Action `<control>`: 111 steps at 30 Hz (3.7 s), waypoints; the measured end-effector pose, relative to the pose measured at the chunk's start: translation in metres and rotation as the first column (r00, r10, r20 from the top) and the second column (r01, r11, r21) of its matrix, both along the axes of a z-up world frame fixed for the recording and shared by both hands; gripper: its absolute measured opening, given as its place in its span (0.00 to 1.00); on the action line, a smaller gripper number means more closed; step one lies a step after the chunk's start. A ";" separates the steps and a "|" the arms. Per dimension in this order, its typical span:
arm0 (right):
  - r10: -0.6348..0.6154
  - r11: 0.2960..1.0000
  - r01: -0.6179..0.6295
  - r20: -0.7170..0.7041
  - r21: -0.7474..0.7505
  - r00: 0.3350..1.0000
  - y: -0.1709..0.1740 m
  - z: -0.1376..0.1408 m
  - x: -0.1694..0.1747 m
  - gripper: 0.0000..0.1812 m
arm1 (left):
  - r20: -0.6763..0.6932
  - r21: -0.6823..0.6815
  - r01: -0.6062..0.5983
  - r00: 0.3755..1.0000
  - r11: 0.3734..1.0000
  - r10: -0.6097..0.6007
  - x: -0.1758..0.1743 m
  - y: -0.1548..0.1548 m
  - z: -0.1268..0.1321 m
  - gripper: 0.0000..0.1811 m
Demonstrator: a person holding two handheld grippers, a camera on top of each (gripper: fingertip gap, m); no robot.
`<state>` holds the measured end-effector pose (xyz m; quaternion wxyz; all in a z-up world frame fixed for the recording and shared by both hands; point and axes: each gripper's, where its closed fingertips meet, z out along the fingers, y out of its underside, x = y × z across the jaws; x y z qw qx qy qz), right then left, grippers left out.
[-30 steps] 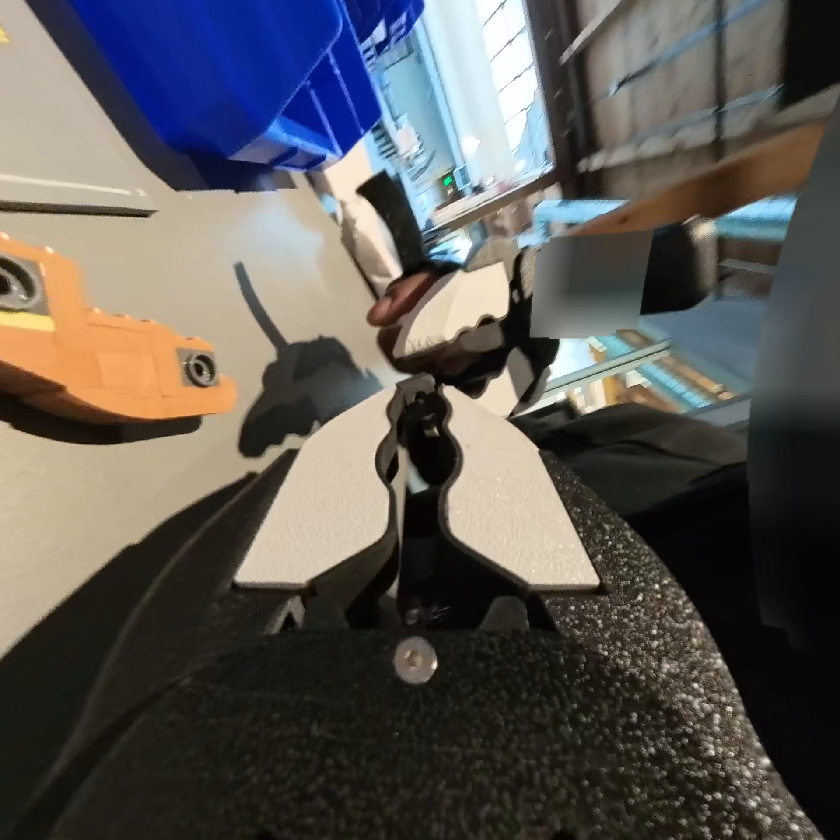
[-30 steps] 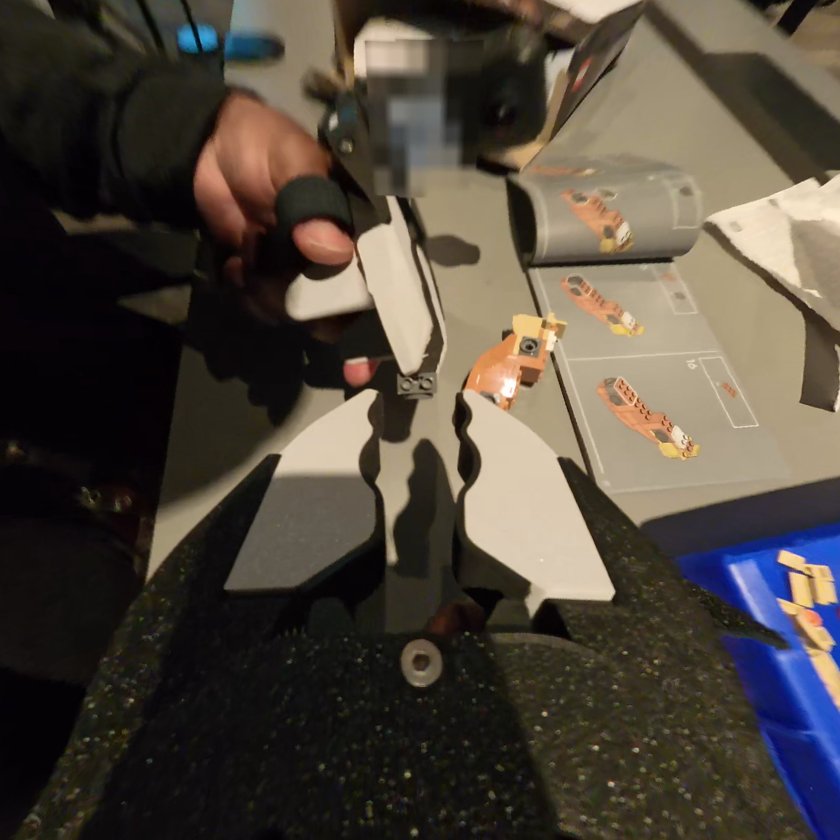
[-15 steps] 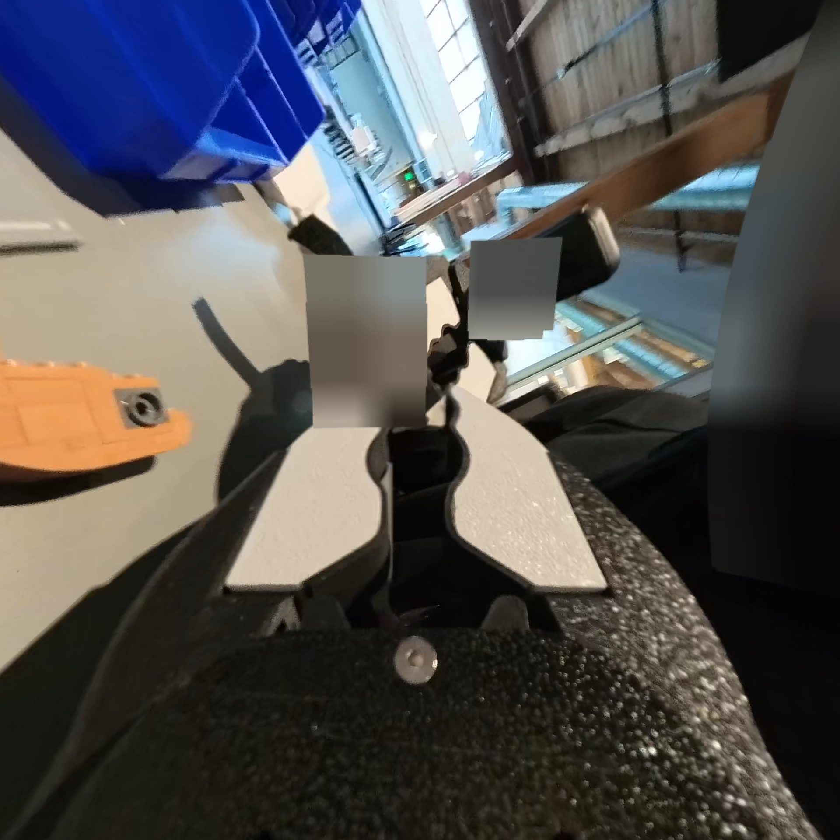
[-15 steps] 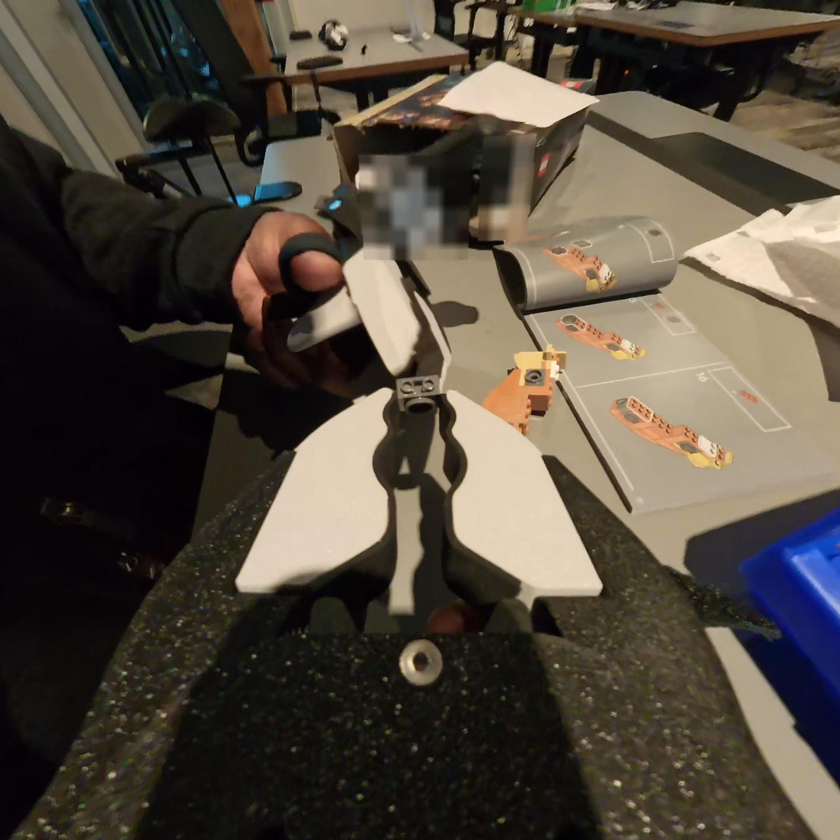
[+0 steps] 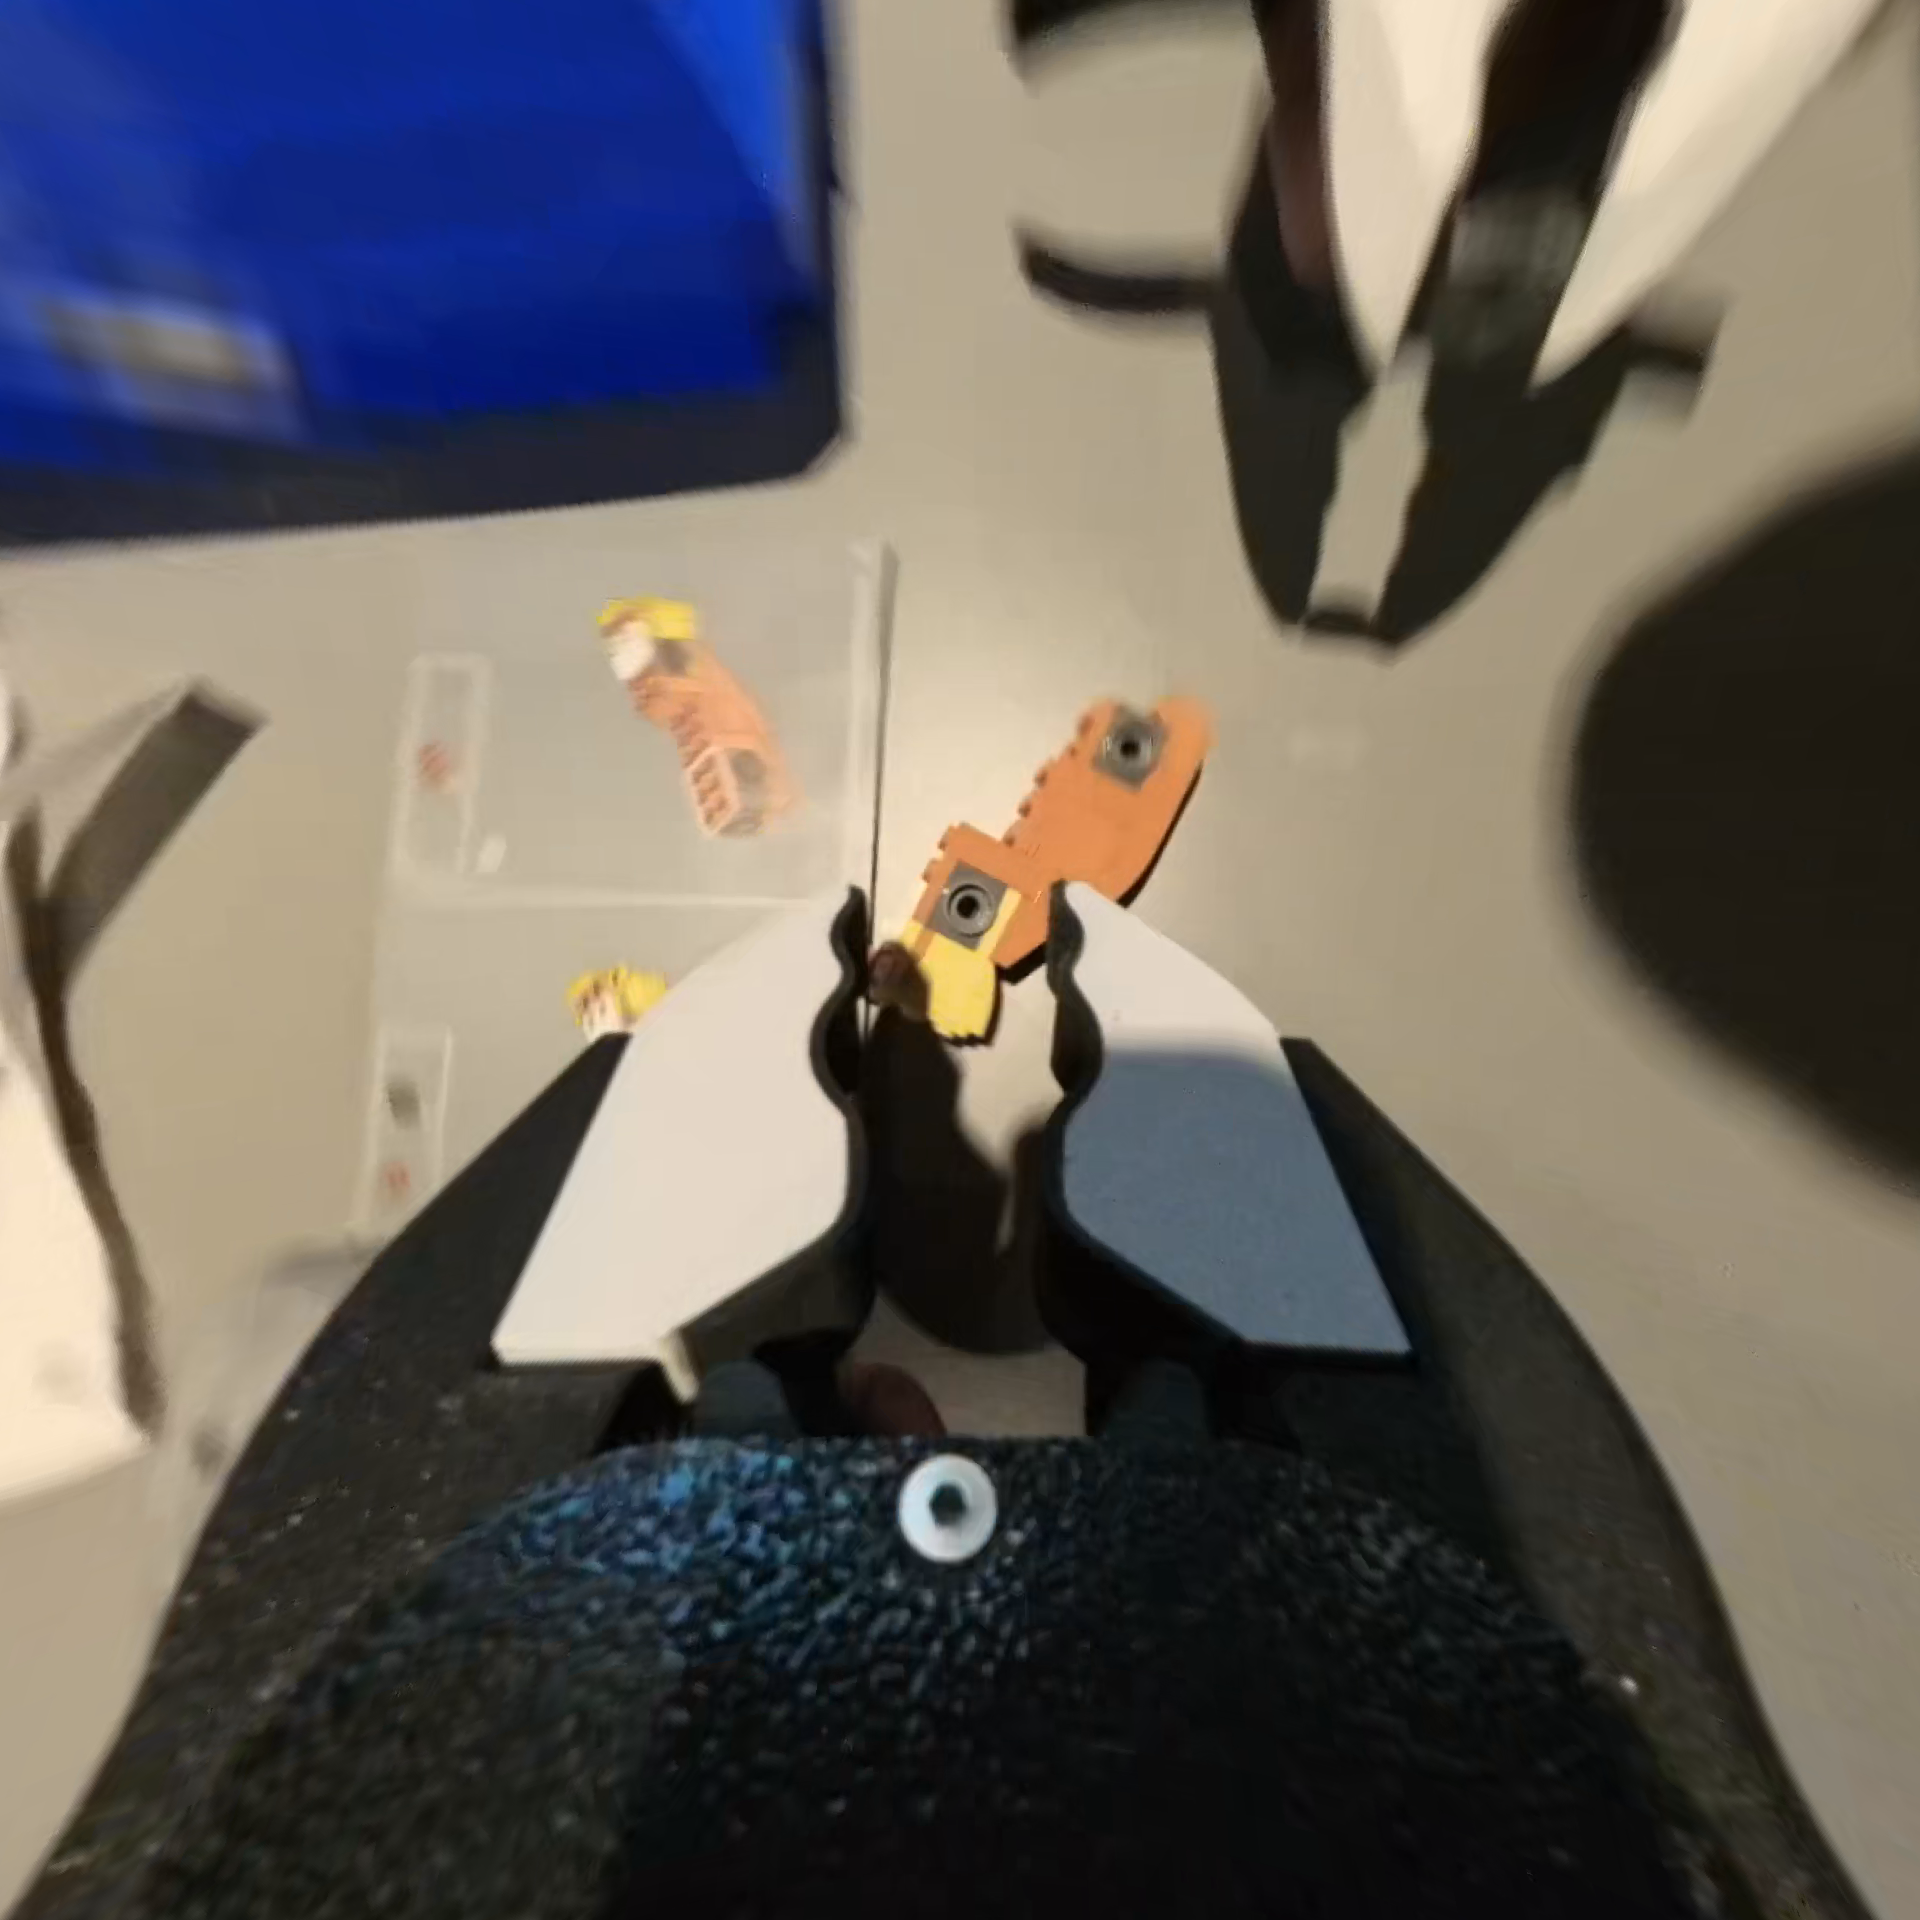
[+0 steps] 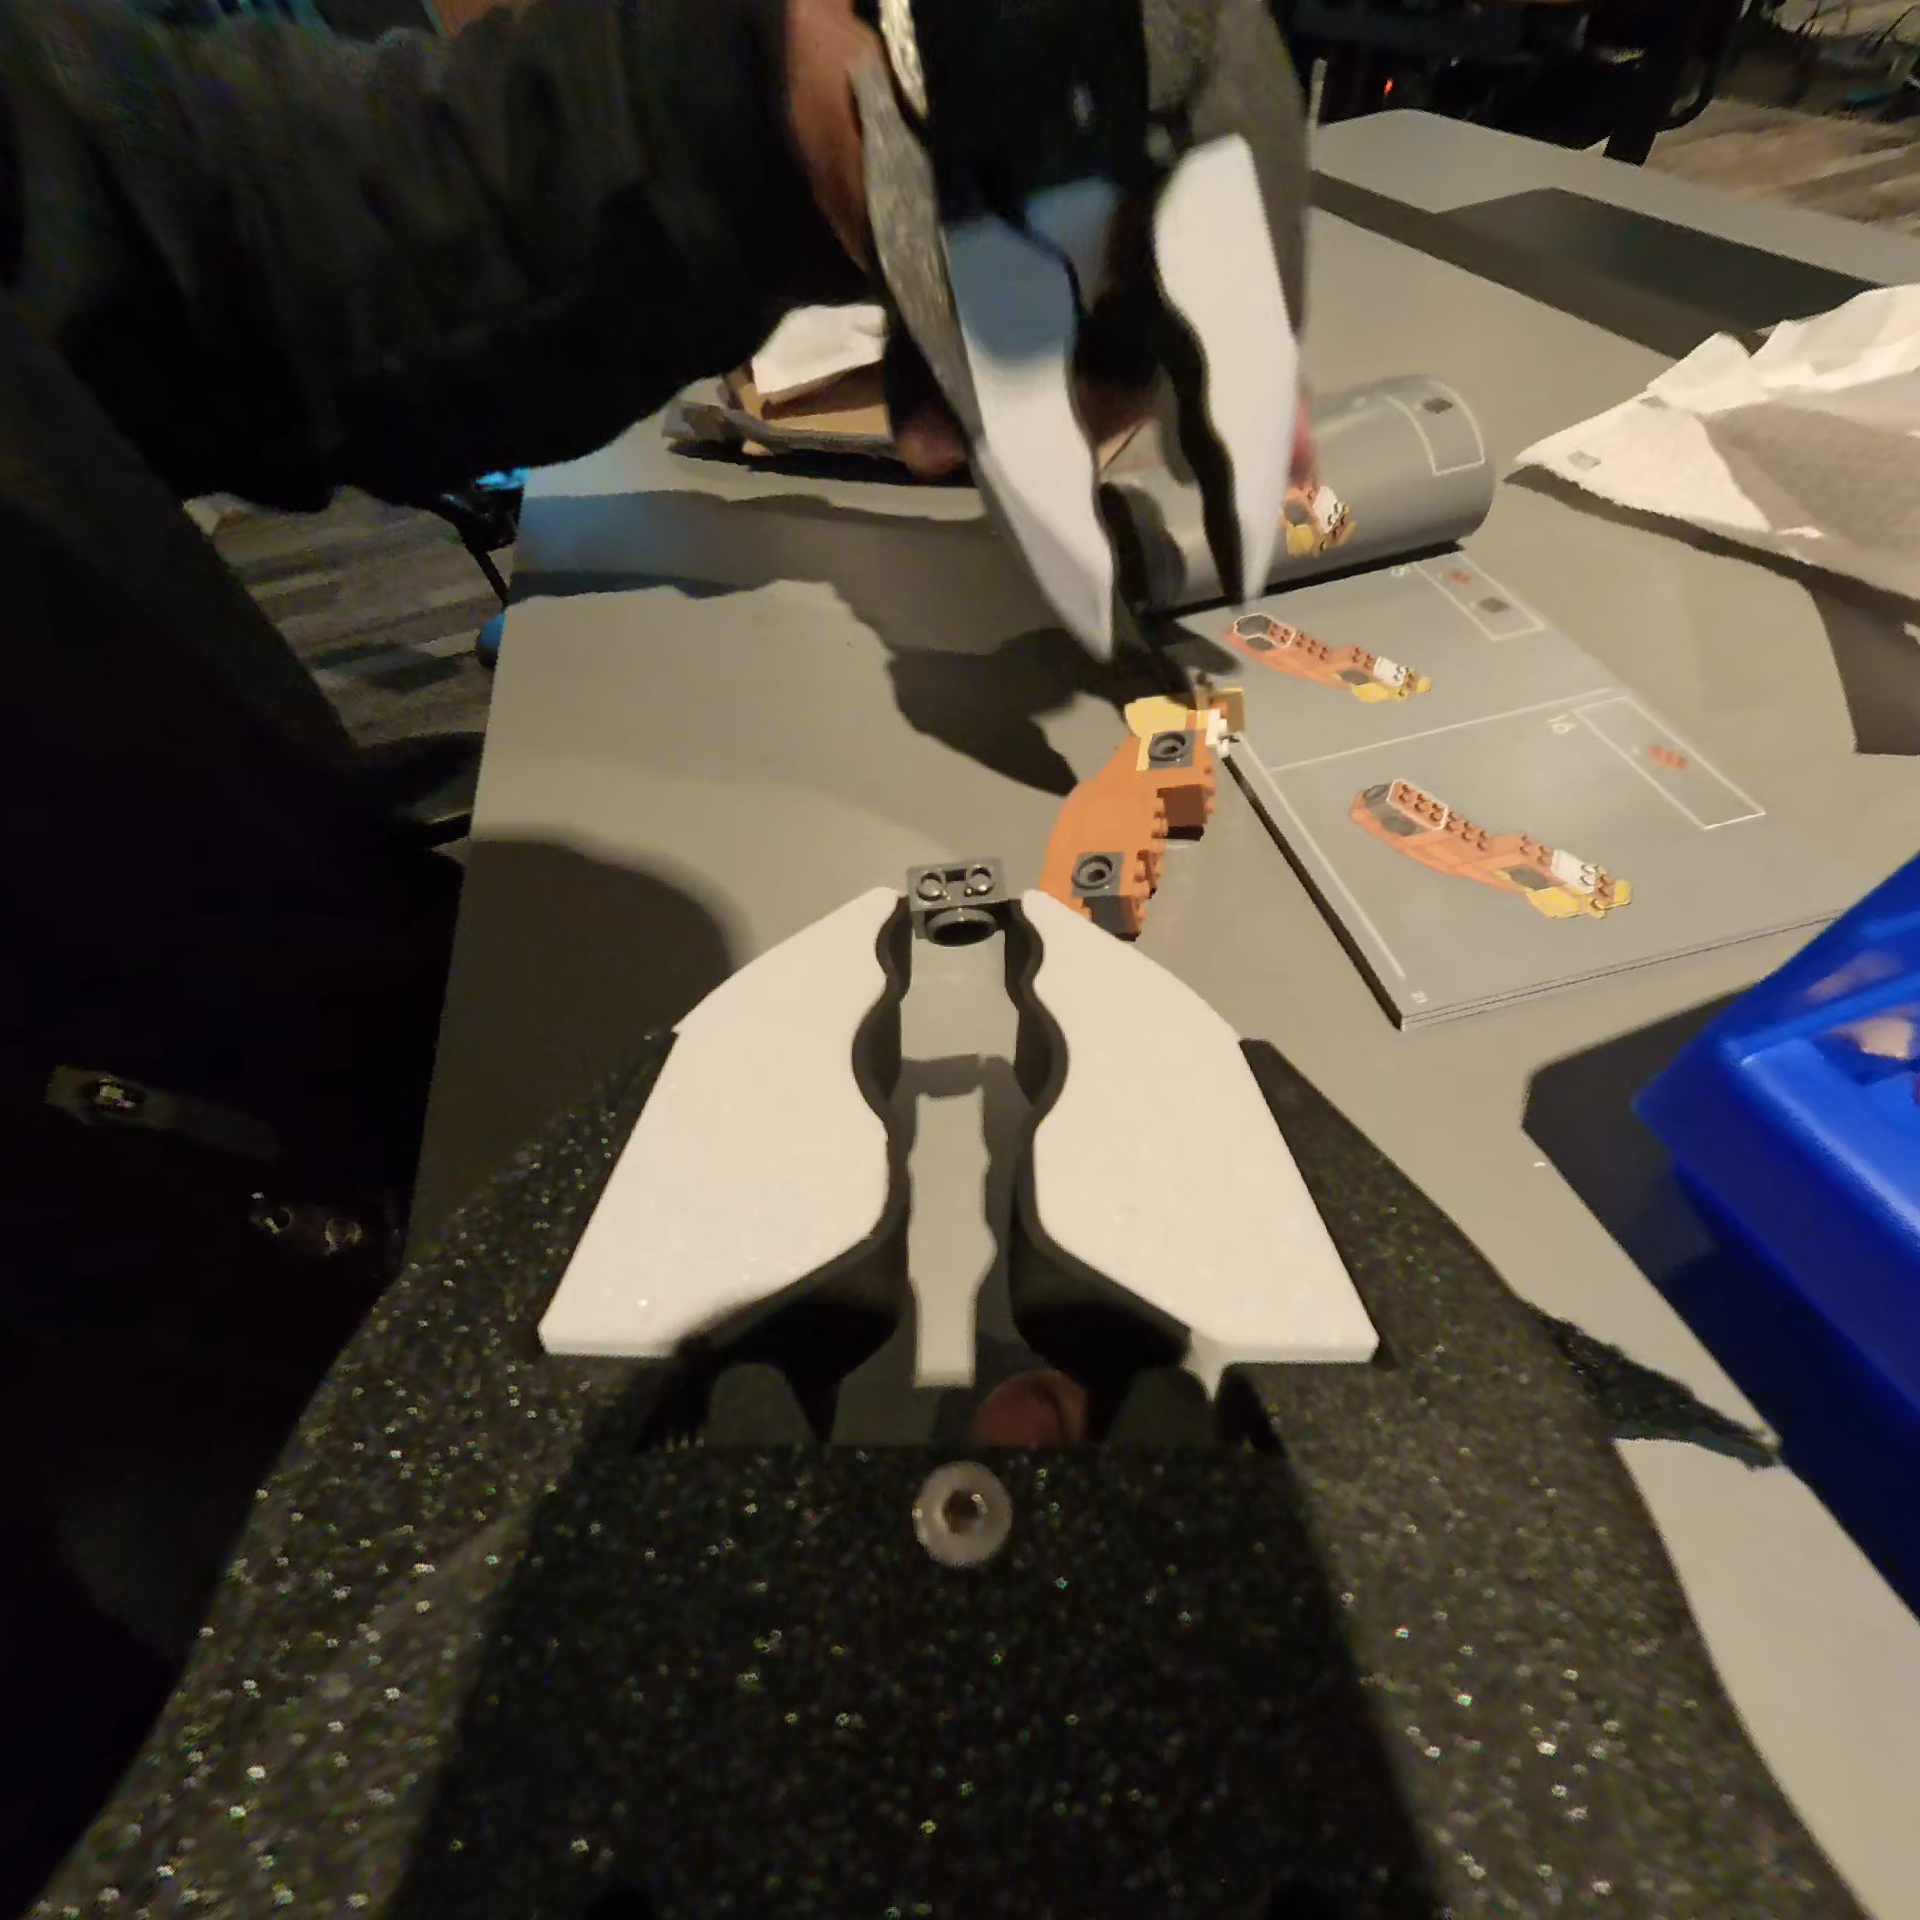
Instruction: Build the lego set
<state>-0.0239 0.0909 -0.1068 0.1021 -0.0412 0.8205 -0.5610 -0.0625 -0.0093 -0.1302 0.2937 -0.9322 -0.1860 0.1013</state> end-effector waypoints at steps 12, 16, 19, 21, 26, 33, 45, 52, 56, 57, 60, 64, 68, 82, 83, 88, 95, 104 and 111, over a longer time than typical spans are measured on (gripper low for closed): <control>0.039 0.999 -0.039 0.013 0.008 0.999 0.000 -0.006 0.007 0.09 | 0.138 -0.160 0.410 0.910 0.898 -0.391 0.011 0.031 -0.034 0.15; 0.044 0.999 -0.044 0.018 0.006 0.999 0.000 -0.006 0.008 0.09 | 0.057 -0.193 0.366 0.930 0.910 -0.362 0.016 0.034 -0.033 0.14; 0.044 0.999 -0.044 0.012 0.010 0.999 -0.001 -0.007 0.007 0.09 | 0.004 -0.201 0.309 0.949 0.930 -0.314 0.022 0.034 -0.033 0.13; 0.043 0.999 -0.043 0.003 0.013 0.999 -0.002 -0.007 0.008 0.09 | -0.041 -0.206 0.266 0.959 0.942 -0.280 0.024 0.034 -0.032 0.13; 0.023 1.000 -0.022 -0.025 0.020 0.999 -0.004 -0.008 0.007 0.09 | -0.164 -0.235 0.174 0.962 0.956 -0.216 0.032 0.031 -0.031 0.13; -0.018 1.000 0.020 -0.060 0.020 0.998 -0.007 -0.007 0.007 0.09 | -0.445 -0.350 0.014 0.877 0.937 -0.179 0.042 0.029 -0.029 0.14; -0.053 0.997 0.055 -0.033 0.059 0.998 -0.015 -0.012 0.014 0.09 | -0.562 -0.431 -0.087 0.804 0.898 -0.192 0.061 0.027 -0.026 0.14; -0.074 0.993 0.075 -0.017 0.092 0.997 -0.021 -0.021 0.024 0.09 | -0.575 -0.422 -0.086 0.795 0.903 -0.193 0.069 0.035 -0.027 0.14; -0.062 0.995 0.061 0.006 0.083 0.998 -0.023 -0.020 0.028 0.09 | -0.577 -0.403 -0.092 0.798 0.911 -0.175 0.070 0.035 -0.027 0.14; -0.058 0.996 0.057 0.020 0.075 0.998 -0.024 -0.019 0.028 0.09 | -0.578 -0.394 -0.093 0.799 0.914 -0.168 0.071 0.035 -0.026 0.15; -0.060 0.996 0.057 0.044 0.064 0.997 -0.025 -0.016 0.028 0.09 | -0.577 -0.356 -0.095 0.805 0.930 -0.139 0.073 0.032 -0.020 0.17; -0.067 0.994 0.065 0.016 0.086 0.998 -0.030 -0.018 0.030 0.09 | -0.547 -0.310 -0.041 0.825 0.950 -0.143 0.075 0.024 -0.011 0.21; -0.073 0.992 0.073 -0.004 0.107 0.997 -0.037 -0.021 0.034 0.09 | -0.459 -0.272 0.066 0.868 0.960 -0.190 0.073 0.010 -0.011 0.26; -0.127 0.980 0.130 -0.027 0.150 0.991 -0.044 -0.029 0.037 0.09 | -0.093 -0.077 0.384 0.916 0.920 -0.390 0.062 0.008 -0.027 0.23; -0.131 0.979 0.134 -0.030 0.152 0.991 -0.044 -0.030 0.036 0.09 | -0.083 -0.107 0.395 0.911 0.912 -0.404 0.062 0.007 -0.033 0.21; -0.140 0.974 0.147 -0.053 0.173 0.989 -0.045 -0.034 0.033 0.09 | -0.106 -0.207 0.367 0.913 0.907 -0.394 0.060 0.010 -0.041 0.13; -0.135 0.967 0.148 -0.073 0.206 0.988 -0.046 -0.040 0.032 0.09 | -0.112 -0.335 0.285 0.934 0.898 -0.339 0.066 0.009 -0.041 0.13; -0.143 0.951 0.174 -0.138 0.255 0.980 -0.047 -0.049 0.033 0.09 | -0.119 -0.359 0.230 0.950 0.904 -0.289 0.067 0.007 -0.040 0.13; -0.155 0.949 0.196 -0.177 0.247 0.972 -0.049 -0.049 0.031 0.09 | -0.114 -0.364 0.221 0.953 0.905 -0.279 0.067 0.005 -0.041 0.13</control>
